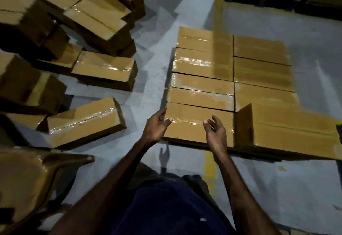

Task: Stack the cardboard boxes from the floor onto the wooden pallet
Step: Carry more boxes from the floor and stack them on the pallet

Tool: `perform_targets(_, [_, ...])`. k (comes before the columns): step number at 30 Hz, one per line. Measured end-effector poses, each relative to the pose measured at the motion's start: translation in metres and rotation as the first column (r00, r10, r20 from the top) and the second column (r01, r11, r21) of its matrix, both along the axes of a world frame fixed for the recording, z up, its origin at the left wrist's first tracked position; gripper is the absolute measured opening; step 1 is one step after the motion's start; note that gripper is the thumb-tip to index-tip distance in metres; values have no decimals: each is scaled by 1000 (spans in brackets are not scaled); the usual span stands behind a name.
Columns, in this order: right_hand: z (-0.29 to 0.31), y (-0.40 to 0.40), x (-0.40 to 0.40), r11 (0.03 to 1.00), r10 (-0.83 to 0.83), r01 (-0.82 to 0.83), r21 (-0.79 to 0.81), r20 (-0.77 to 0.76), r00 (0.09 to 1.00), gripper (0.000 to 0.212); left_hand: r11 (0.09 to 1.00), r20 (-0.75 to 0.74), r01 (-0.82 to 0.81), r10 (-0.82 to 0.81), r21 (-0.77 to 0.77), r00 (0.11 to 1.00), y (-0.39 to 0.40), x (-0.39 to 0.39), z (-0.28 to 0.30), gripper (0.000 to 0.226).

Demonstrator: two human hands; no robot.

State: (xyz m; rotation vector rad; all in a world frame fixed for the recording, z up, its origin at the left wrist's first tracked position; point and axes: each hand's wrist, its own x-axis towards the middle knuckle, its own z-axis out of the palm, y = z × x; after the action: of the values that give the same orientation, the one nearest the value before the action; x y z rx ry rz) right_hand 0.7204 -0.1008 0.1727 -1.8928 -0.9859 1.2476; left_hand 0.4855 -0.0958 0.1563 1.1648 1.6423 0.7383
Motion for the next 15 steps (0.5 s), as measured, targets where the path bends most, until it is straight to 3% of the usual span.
perform_targets(10, [-11, 48, -260, 932, 358, -359, -45, -33, 933, 60, 927, -28, -375, 374, -18, 927, -40, -265, -9, 59])
perform_targets(15, [-6, 61, -351, 867, 490, -491, -84, -33, 871, 58, 860, -51, -506, 504, -61, 862, -61, -352, -15, 61])
